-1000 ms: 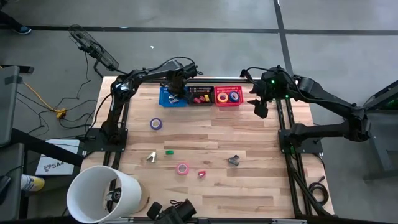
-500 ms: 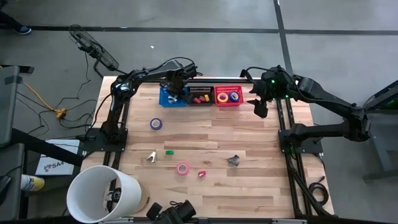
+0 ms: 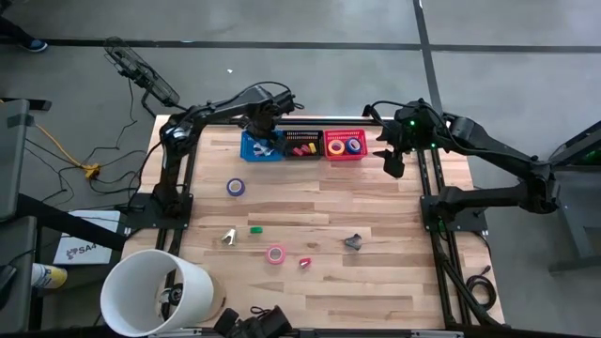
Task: Pick and place Stapler, Stapler remover, tape
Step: Stack the blue and purple tape on top of the yellow tape in the red bin
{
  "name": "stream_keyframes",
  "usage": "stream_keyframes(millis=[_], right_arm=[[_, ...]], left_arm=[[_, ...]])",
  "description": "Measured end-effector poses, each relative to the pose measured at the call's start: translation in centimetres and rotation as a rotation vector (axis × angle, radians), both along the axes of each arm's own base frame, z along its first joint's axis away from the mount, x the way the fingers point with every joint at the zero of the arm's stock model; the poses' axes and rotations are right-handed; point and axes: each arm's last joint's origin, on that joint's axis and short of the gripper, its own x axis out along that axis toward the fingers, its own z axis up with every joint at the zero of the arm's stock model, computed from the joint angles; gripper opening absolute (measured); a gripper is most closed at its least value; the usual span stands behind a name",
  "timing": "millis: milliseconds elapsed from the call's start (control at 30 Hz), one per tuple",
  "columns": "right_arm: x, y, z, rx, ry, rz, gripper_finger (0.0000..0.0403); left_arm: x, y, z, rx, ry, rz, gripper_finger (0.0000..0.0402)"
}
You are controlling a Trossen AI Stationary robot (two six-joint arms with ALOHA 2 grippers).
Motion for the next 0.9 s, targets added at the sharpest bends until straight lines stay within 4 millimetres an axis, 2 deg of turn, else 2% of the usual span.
stream_keyframes(millis=[200, 367, 667, 900], right_arm=[[0.0, 0.0, 0.0, 0.003, -0.001, -0.004, 0.0208], [0.0, 0.0, 0.0, 0.005, -0.002, -0.006, 0.0208], [0.0, 0.0, 0.0, 0.008, -0.002, -0.009, 0.0208], [0.0, 0.0, 0.0, 0.007, -0.002, -0.008, 0.0208]], left_arm=[[-0.5, -1.8, 2.2, 0.019, 0.017, 0.02, 0.0211], [-0.2, -3.5, 3.1, 0.023, 0.027, -0.007, 0.0211], [0.3, -6.5, 2.7, 0.023, 0.076, -0.03, 0.0211], [-1.5, -9.8, 2.2, 0.036, 0.064, 0.029, 0.0211]])
